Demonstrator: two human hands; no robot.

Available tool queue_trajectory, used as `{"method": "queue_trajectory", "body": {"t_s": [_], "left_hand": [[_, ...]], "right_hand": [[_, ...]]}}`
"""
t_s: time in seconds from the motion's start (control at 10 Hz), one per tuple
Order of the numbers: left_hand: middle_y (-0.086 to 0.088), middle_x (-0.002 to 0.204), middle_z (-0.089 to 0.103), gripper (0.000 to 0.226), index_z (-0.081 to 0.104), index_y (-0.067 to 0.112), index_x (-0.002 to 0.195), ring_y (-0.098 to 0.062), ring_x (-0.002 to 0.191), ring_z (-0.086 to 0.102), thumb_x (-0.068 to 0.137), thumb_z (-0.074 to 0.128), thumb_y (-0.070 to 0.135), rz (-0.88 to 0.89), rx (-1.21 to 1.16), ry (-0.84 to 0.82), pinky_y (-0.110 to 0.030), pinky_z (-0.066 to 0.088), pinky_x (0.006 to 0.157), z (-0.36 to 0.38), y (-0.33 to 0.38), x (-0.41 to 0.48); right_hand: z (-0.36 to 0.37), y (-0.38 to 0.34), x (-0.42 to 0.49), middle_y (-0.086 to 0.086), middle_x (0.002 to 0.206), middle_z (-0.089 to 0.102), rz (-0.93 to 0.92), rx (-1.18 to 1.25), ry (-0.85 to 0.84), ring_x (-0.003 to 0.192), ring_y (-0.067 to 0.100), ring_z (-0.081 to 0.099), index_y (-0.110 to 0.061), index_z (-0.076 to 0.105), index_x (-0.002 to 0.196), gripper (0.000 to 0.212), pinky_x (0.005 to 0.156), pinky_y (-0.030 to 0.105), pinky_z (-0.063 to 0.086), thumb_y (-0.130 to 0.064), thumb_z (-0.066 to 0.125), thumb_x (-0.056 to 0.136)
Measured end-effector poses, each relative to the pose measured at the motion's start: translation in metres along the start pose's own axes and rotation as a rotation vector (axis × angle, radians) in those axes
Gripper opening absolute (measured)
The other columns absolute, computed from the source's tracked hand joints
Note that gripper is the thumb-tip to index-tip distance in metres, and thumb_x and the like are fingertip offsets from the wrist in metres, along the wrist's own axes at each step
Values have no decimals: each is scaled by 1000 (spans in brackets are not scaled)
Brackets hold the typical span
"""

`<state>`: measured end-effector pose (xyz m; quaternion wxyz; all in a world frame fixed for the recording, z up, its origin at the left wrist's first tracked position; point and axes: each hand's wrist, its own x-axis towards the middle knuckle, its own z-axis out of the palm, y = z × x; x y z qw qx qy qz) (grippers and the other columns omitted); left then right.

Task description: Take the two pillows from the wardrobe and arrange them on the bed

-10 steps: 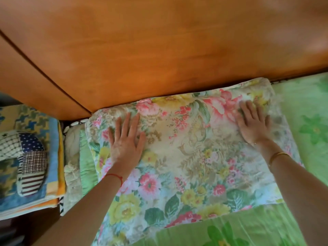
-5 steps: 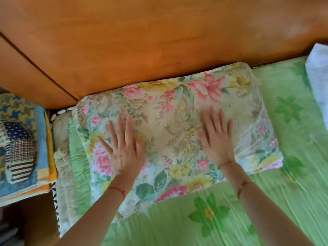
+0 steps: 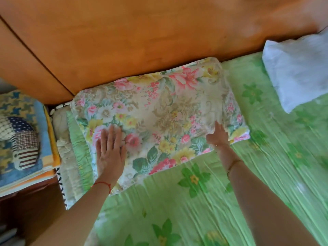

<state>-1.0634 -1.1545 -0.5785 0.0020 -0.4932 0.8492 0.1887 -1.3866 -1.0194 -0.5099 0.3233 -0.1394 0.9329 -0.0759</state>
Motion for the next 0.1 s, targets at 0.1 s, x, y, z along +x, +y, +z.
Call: {"method": "queue_trajectory", "body": {"t_s": [0.1], "left_hand": [[-11, 169, 3, 61, 13, 10, 160, -33, 156, -1, 107, 38, 26, -116, -176, -61, -51, 9, 126, -27, -11, -7]], "right_hand": [[-12, -9, -35, 12, 155, 37, 7, 252, -56, 134, 32, 46, -10, 28, 154, 56, 98, 34, 41, -9, 43, 100]]}}
